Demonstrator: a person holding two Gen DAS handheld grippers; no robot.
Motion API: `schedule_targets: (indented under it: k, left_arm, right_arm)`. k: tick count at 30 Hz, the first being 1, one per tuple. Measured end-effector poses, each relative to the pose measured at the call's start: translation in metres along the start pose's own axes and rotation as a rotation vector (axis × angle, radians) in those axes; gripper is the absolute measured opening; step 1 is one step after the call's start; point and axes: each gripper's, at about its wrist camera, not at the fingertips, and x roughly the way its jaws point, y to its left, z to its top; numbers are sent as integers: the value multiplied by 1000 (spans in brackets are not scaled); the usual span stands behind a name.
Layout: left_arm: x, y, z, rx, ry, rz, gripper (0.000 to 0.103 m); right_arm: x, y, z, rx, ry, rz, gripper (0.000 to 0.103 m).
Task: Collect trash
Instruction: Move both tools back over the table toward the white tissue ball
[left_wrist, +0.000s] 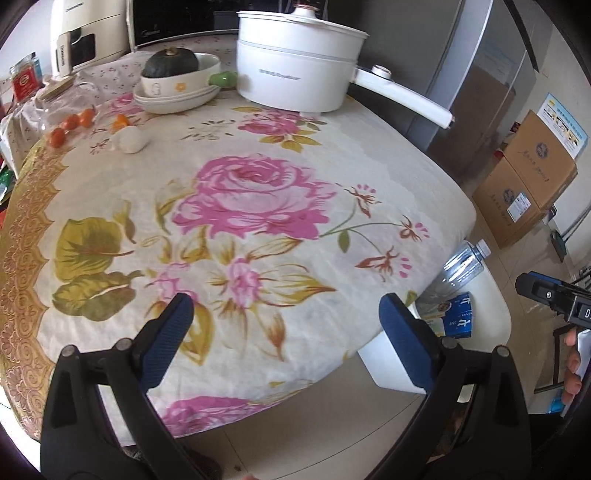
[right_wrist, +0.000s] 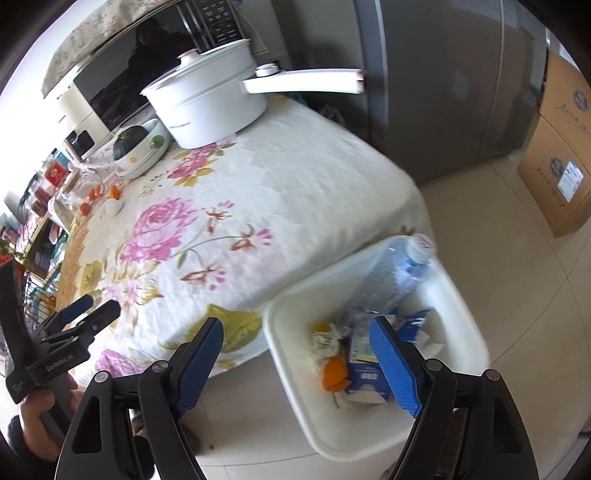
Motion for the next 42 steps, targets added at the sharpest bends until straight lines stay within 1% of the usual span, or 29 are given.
schedule_targets:
  k: [4,8,13,18,22,24,28,33,38,42]
  left_arm:
    - [-12,40,-3,-52,-19,33,100]
    - [-24,80,-6,-103,-41,70,102]
    - [-38,126,-10,-173,-70,120,102]
    - [-50,171,-17,-254,-87,179,102]
    - [-54,199,-18,-307,-94,204,102]
    - [-53,211,-12,-321,-93,216,102]
    - [-48,235,10,-347,-104,223,102]
    - [-33,256,32,-348,-122,238,102]
    - [-12,274,47,-363,-125,232,102]
    - [2,283,56,-385,-133,213,102]
  right_arm:
    - [11,27,4,-17,-1,17,83]
    - [24,56,7,-56,-6,12,83]
    - [41,99,10,-111,-38,8,84]
    - [61,147,15,-161,-67,49,84]
    - [82,182,26,-175,-82,80,85]
    - [93,199,32,-188,-83,89,85]
    - [119,235,50,-250,-102,82,85]
    - [154,279,76,-291,-138,123,85]
    - [190,320,95,-364,-161,144,84]
    - [213,348,107,-432,-180,177,81]
